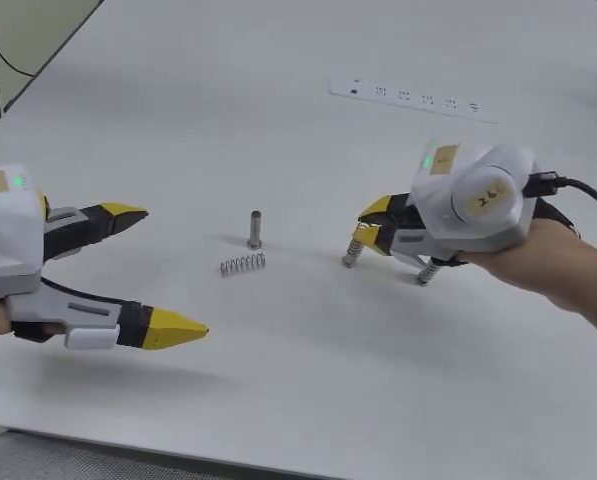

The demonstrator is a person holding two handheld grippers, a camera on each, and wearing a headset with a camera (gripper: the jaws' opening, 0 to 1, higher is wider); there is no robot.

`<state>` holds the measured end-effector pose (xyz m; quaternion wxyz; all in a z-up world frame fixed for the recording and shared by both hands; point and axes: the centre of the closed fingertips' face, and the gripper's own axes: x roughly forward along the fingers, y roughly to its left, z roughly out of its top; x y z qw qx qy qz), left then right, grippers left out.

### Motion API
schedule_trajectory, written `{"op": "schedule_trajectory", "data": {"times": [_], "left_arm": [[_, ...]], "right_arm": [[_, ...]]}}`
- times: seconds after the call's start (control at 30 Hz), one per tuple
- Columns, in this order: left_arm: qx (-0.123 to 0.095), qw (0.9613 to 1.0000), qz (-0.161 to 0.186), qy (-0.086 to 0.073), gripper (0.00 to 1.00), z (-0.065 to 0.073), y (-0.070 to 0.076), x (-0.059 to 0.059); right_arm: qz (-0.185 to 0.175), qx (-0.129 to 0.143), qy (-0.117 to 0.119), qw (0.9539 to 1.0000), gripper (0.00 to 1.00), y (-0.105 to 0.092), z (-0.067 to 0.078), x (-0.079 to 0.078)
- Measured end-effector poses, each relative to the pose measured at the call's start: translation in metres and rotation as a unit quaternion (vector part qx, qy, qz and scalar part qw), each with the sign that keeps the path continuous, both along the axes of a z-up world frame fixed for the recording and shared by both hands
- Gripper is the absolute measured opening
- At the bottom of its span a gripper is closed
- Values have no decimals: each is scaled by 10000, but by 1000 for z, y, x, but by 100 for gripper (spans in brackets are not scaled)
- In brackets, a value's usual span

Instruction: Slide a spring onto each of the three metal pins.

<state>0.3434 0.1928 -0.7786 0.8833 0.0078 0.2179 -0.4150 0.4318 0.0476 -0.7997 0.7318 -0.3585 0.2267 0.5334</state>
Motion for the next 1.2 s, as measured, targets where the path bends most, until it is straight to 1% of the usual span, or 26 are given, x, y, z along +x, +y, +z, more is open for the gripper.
{"op": "schedule_trajectory", "data": {"times": [0.1,0.33,0.37,0.4,0.47,0.53,0.73,0.93,1.0,1.07,1.2], "left_arm": [[10,10000,0,11,98,-1,0,0],[-23,10000,20,33,98,-2,0,-1],[-29,10000,22,41,98,-2,-1,-1],[-20,10000,20,47,98,-3,-1,-2],[-20,10000,22,58,98,-4,-1,-2],[-32,10000,29,61,98,-4,-1,-2],[-77,10000,49,38,98,-1,-2,0],[-101,9999,64,7,98,3,-2,2],[-100,9999,58,6,98,3,-2,2],[-89,10000,38,10,98,3,-3,2],[-90,10000,22,3,98,5,-4,3]], "right_arm": [[2,-57,68,10000,7,0,-7,-2],[55,-124,99,9999,7,0,-17,-2],[70,-70,72,9999,8,1,-16,-2],[35,-48,97,9999,8,1,-16,-2],[32,-57,69,10000,8,1,-15,0],[26,-42,90,9999,8,1,-15,-1],[-1,-13,82,10000,8,0,-15,-1],[-80,115,85,9999,8,-1,-7,0],[-115,231,106,9996,9,0,-3,-1],[-165,289,141,9993,9,-1,-1,-1],[-212,307,150,9992,10,-4,-1,-1]]}}
